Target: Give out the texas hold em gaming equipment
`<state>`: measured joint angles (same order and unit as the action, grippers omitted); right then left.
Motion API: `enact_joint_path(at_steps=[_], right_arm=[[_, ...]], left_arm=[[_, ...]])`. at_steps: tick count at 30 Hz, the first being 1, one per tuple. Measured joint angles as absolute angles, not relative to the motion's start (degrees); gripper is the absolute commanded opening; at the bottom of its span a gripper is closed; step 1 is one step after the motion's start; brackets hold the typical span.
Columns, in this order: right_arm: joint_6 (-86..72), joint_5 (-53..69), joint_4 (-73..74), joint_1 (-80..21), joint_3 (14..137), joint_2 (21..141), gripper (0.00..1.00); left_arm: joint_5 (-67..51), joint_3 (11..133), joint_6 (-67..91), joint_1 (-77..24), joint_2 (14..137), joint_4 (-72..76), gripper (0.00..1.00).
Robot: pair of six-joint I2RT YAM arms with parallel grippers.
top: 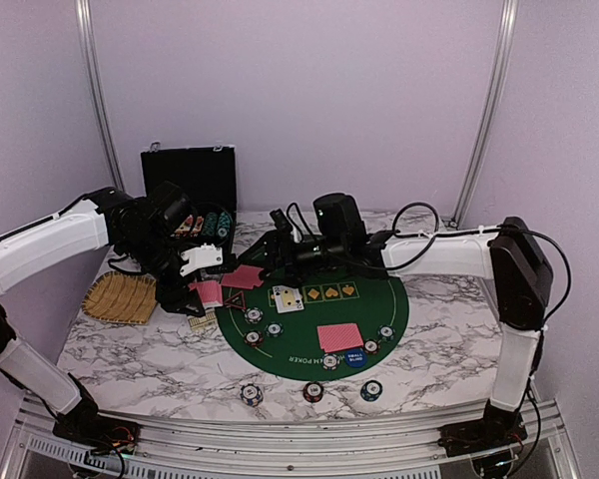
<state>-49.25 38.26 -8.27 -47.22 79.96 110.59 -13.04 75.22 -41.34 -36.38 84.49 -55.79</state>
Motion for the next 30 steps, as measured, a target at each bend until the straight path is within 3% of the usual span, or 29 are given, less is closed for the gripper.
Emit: enact_joint_path(at_steps=[30], right_arm=[[-70.13, 46.44, -28.40, -53.91, 86.78, 125.75, 0.86]], left_arm=[[-13.10, 75.26, -41.34, -36.38, 84.49, -55.79, 0.12]])
